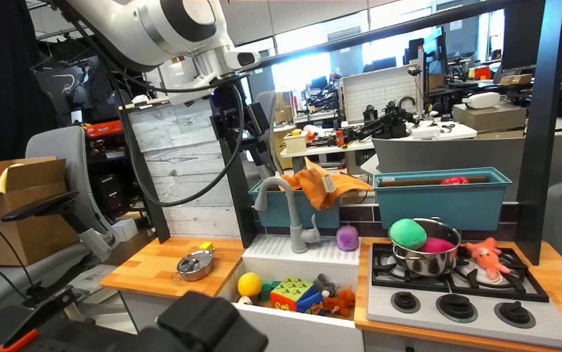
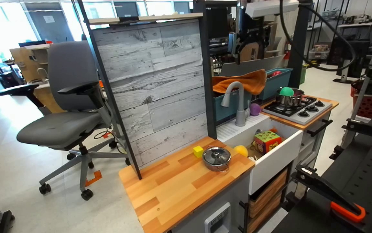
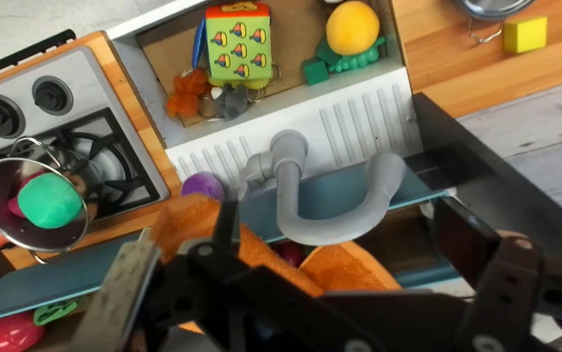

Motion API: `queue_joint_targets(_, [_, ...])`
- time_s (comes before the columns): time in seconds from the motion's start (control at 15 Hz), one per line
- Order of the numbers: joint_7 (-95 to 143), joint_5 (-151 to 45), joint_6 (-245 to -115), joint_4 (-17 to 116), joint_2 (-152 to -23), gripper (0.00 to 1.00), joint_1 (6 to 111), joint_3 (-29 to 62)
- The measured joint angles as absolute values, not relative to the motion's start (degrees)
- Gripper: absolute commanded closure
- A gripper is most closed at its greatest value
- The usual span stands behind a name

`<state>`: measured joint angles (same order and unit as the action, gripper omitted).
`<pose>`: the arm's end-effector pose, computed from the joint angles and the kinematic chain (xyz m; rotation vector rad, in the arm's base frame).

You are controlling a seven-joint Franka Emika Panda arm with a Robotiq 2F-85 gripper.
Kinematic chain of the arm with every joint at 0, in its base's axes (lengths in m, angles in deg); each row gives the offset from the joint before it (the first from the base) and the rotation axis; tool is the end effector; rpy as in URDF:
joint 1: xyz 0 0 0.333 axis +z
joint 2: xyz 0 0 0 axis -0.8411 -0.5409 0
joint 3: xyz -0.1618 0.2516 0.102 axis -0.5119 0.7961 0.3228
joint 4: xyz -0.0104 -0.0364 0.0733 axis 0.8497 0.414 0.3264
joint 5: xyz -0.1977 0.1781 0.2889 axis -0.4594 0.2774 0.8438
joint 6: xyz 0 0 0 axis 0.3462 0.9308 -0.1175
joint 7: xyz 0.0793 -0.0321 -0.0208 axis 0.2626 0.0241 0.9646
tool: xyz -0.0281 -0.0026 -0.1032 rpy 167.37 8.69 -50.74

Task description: Hang the orange towel on the black rod

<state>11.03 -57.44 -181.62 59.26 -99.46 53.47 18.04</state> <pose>0.6611 -0.0678 0.2855 2.9992 -0.4780 0.1550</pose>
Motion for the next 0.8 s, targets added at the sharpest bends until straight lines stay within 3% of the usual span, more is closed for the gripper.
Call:
queue_joint_targets(0.53, [0.6, -56.0, -180.8, 45.6, -108.0, 0.0, 55.9, 11.9])
queue_joint_targets(0.8, [-1.7, -49.7, -174.0, 36.3, -114.2, 0.0, 53.7, 11.7])
